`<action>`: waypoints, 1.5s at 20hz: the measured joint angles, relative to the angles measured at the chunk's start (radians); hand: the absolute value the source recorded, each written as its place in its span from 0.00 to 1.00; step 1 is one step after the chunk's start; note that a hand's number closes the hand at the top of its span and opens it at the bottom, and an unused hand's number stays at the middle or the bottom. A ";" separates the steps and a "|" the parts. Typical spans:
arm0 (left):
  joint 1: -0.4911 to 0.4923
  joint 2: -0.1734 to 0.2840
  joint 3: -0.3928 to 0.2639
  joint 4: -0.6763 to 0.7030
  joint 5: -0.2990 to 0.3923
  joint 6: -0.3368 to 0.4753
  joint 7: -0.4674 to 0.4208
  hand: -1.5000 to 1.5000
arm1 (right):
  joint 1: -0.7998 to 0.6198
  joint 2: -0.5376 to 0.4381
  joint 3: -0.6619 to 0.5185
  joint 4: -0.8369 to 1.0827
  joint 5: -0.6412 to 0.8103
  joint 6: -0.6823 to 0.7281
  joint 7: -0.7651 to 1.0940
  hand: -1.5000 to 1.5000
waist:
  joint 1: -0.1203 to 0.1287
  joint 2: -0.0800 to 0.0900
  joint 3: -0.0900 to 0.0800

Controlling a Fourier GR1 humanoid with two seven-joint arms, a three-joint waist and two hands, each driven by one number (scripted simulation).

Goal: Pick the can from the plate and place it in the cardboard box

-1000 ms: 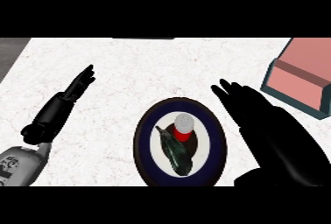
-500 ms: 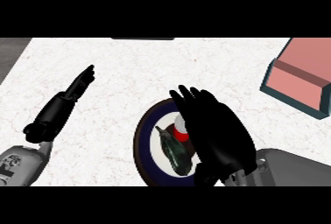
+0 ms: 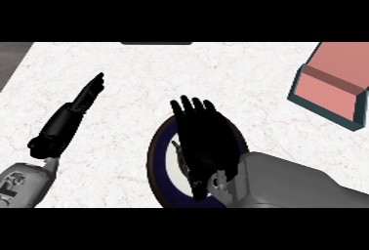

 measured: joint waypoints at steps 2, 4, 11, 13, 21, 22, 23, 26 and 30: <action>0.000 -0.001 0.003 -0.008 0.000 -0.003 0.010 0.50 | -0.009 0.025 0.005 0.032 0.018 -0.002 0.003 0.00 | -0.001 0.000 0.000; 0.003 -0.014 -0.003 -0.004 -0.014 0.005 0.006 0.50 | -0.022 0.051 0.006 0.064 0.035 -0.003 0.003 0.00 | -0.002 0.000 0.001; -0.012 -0.013 0.019 -0.018 -0.013 -0.013 0.037 0.50 | 0.011 0.085 0.037 0.148 0.097 0.001 -0.017 0.00 | -0.007 0.000 0.002; 0.001 -0.011 0.026 -0.008 -0.013 -0.023 0.019 0.50 | 0.019 0.085 0.033 0.167 0.110 0.004 -0.024 0.00 | -0.007 0.001 0.002; 0.007 -0.028 0.046 -0.024 -0.032 -0.032 0.031 0.50 | 0.079 0.108 0.009 0.208 0.166 0.019 -0.065 0.00 | -0.006 0.002 0.002; 0.001 -0.035 0.047 -0.015 -0.034 -0.032 0.032 0.50 | 0.092 0.117 0.011 0.208 0.177 0.018 -0.066 0.00 | -0.008 0.003 0.002; -0.005 -0.035 0.052 -0.014 -0.036 -0.038 0.035 0.50 | 0.098 0.129 0.011 0.216 0.190 0.018 -0.070 0.00 | -0.008 0.003 0.002; 0.008 -0.045 0.047 -0.039 -0.052 -0.035 0.046 0.50 | 0.118 0.136 -0.011 0.250 0.211 0.026 -0.098 0.00 | -0.004 0.003 0.002; 0.006 -0.053 0.058 -0.032 -0.062 -0.042 0.039 0.50 | 0.146 0.140 -0.021 0.284 0.251 0.033 -0.109 0.00 | -0.005 0.003 0.002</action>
